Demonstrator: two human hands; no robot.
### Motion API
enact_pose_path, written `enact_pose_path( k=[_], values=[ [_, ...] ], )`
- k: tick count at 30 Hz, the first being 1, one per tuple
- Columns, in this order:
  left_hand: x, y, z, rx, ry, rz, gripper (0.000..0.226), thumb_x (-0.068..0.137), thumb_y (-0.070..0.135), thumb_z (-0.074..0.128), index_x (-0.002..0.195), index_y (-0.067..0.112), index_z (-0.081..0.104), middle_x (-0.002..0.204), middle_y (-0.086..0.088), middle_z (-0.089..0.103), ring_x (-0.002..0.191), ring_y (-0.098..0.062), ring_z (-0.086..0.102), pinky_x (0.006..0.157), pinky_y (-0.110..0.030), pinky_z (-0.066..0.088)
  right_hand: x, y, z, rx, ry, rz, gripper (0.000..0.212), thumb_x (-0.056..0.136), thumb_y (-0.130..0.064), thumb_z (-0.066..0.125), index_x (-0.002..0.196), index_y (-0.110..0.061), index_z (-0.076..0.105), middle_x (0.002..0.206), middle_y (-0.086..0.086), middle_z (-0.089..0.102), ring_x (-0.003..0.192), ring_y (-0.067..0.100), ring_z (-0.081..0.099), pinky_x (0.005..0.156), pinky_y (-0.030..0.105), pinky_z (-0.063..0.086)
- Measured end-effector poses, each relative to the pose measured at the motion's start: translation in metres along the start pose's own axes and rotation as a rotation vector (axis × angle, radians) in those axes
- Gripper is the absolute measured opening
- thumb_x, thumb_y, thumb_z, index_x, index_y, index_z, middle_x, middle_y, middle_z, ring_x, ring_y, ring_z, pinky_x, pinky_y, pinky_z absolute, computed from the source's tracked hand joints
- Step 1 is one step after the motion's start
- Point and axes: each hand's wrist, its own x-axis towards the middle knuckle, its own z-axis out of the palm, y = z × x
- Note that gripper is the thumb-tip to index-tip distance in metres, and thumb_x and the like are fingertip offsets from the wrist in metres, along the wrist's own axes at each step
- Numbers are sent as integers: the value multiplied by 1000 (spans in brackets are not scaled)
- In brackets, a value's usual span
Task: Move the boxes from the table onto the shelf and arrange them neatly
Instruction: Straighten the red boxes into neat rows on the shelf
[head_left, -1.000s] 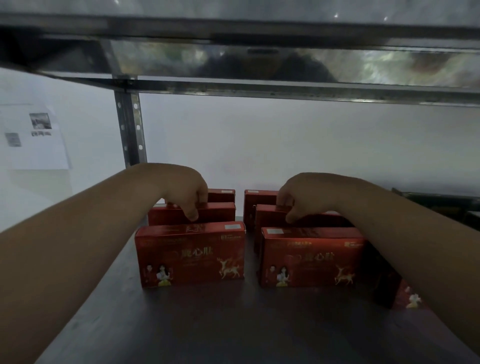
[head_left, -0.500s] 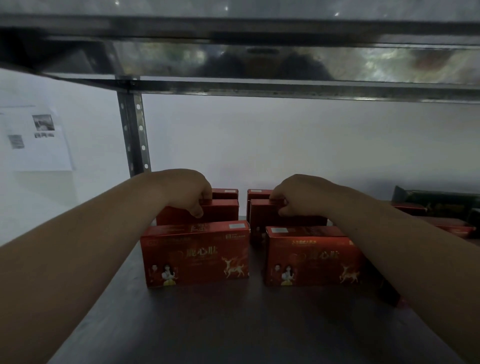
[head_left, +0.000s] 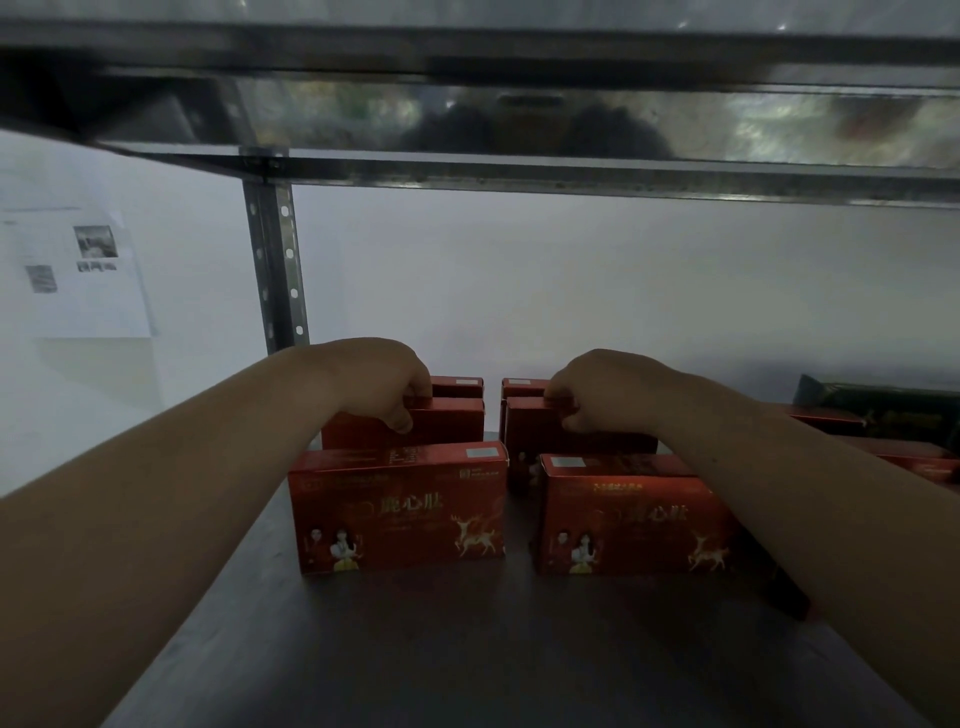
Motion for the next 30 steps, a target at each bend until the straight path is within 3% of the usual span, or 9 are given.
enact_pose_path(
  k=[9,13,16,19,23,26,30],
  values=[
    [1,-2,2,2,-4,6,47,84,35,74,128,25,63,113,5,65,100,-15,59,86,-33,48,1,1,3,30,2,9,23,86,-29,66,109,-26,66,99,-4,63,91,17,59,70,31,47],
    [-9,-2,-1,-80,61,-18,53,87,50,67,134,28,57,125,10,62,107,-11,57,91,-32,46,-7,-2,-1,83,25,14,22,88,-41,63,108,-31,61,96,-8,59,93,17,58,75,36,50],
    [-27,5,-5,-211,219,-25,50,91,57,57,134,34,54,125,16,61,107,-4,56,88,-28,43,-30,-11,-6,155,101,0,38,95,-49,53,130,-33,56,116,-8,60,109,15,55,90,38,48],
    [-53,30,-2,-267,308,38,43,92,58,53,130,39,56,120,19,60,103,-1,56,83,-24,43,-60,-26,-13,275,158,-43,44,96,-59,48,132,-35,57,124,-11,61,114,11,55,95,34,46],
    [-82,54,16,-270,271,85,60,82,69,57,137,48,44,120,25,53,106,3,52,89,-26,45,-92,-27,-11,294,-44,-10,76,73,-85,49,139,-48,45,137,-20,50,123,7,49,103,35,44],
    [-87,54,29,-184,257,85,66,77,69,64,136,52,39,117,29,45,103,4,48,85,-26,44,-95,-23,0,190,-93,-8,75,74,-73,66,140,-51,39,129,-17,52,119,10,50,98,37,46],
    [-84,45,38,-112,312,83,64,79,65,64,137,53,40,120,25,41,104,-2,49,81,-27,42,-84,-31,8,191,-67,35,77,80,-64,69,147,-48,33,130,-9,48,124,16,46,100,38,43]
  ],
)
